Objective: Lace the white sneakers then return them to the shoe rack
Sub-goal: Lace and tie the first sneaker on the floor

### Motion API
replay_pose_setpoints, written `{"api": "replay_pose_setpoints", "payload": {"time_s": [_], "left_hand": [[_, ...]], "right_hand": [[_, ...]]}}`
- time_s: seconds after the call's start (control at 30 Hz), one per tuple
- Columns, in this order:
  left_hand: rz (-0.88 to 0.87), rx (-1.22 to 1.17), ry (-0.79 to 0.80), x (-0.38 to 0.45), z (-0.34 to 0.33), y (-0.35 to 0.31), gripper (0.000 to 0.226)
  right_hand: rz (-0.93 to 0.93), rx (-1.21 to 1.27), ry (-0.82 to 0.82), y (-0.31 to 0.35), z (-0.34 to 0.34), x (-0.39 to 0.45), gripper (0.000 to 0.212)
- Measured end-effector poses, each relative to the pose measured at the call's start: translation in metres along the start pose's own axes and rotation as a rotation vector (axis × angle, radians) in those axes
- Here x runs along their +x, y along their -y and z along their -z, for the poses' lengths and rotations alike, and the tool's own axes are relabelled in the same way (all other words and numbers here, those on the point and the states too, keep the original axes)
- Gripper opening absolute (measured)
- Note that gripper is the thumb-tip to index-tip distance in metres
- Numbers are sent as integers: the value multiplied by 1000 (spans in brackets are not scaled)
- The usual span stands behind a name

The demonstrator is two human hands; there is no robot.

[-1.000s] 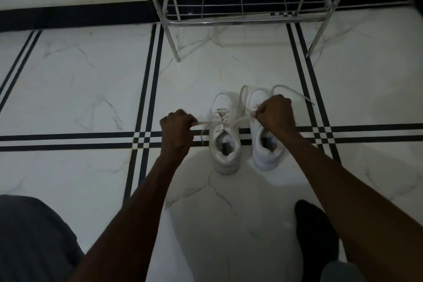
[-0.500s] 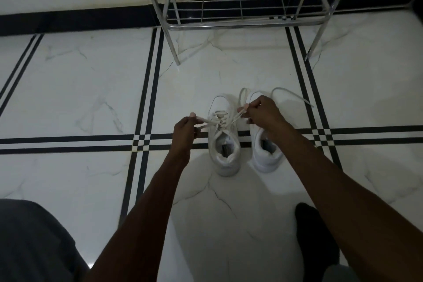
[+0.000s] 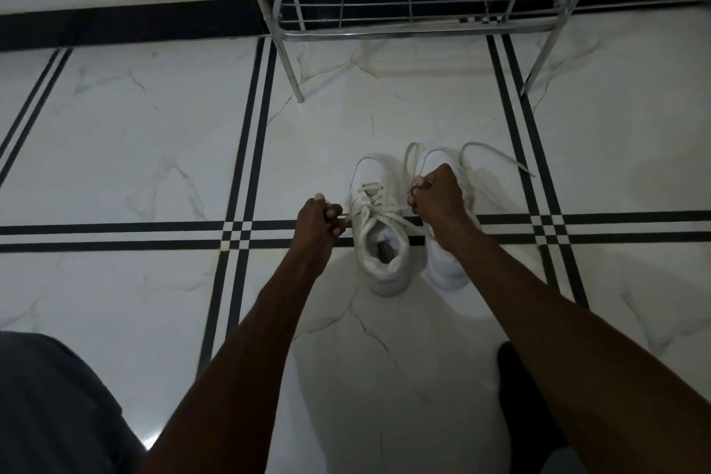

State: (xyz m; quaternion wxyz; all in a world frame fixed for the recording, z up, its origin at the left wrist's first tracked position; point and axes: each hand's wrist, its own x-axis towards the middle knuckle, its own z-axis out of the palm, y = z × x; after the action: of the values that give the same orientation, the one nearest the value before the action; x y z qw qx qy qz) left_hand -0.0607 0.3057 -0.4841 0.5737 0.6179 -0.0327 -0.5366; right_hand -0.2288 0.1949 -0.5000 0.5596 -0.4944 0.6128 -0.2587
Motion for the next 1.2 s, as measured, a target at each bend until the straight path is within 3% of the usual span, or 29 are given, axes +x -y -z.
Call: {"api": "replay_pose_setpoints", "payload": {"time_s": [0.23, 0.33, 0.43, 0.53, 0.6, 0.67, 0.8, 0.93, 1.1, 1.2], "left_hand": [[11, -57, -45, 6, 3, 6, 35], [-48, 100, -55, 3, 2, 4, 29], [-150, 345, 7, 1, 7, -3, 28], [-280, 555, 17, 1, 11, -2, 39], [-476, 716, 12, 5, 15, 0, 46], [-618, 843, 83, 11, 16, 3, 50], [-726, 1008, 154, 14, 11, 12, 38], [-692, 1128, 158, 11, 20, 19, 43], [-638, 1082, 124, 6, 23, 21, 38], [-634, 1079, 127, 4, 22, 22, 39]], "right_hand": [[-23, -153, -90, -5, -2, 6, 16], [38, -80, -57, 7, 0, -4, 12], [95, -97, 100, 17, 13, -12, 11], [250, -371, 299, 30, 32, -22, 59], [443, -688, 343, 33, 33, -25, 79], [555, -917, 360, 33, 29, -28, 81], [594, -1064, 359, 38, 21, -39, 58], [566, -1221, 355, 46, 20, -39, 44], [440, -945, 473, 58, 24, -31, 32], [319, -994, 602, 58, 22, -33, 50]]}}
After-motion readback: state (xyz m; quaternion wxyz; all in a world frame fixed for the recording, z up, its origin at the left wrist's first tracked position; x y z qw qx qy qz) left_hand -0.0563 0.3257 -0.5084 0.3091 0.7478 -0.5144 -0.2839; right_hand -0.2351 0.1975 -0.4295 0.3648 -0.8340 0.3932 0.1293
